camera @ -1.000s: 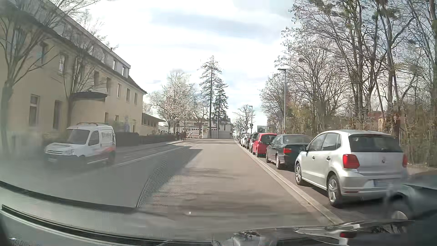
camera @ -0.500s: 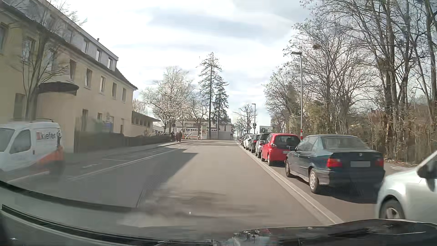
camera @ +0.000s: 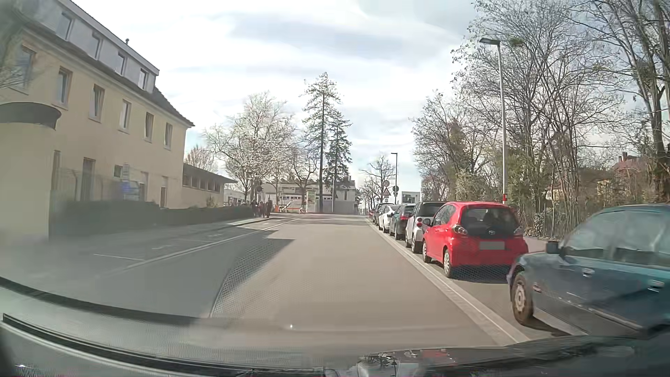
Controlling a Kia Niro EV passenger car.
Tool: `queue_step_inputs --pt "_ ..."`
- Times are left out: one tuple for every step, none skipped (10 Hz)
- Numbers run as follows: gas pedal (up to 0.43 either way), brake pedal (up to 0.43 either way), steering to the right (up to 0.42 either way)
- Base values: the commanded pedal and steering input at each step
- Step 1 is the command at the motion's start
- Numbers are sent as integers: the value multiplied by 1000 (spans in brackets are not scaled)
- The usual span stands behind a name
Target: Follow the waypoints while adhering to traffic rules and regulations
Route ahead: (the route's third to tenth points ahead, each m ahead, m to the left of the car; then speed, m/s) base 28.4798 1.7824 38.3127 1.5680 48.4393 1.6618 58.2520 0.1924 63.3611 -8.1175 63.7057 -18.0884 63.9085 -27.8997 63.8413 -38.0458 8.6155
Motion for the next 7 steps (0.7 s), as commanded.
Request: queue_step_inputs --pt "0 0 5" --pt "0 0 6" --pt "0 0 6" --pt "0 0 6" --pt "0 0 6" --pt "0 0 6" --pt "0 0 5"
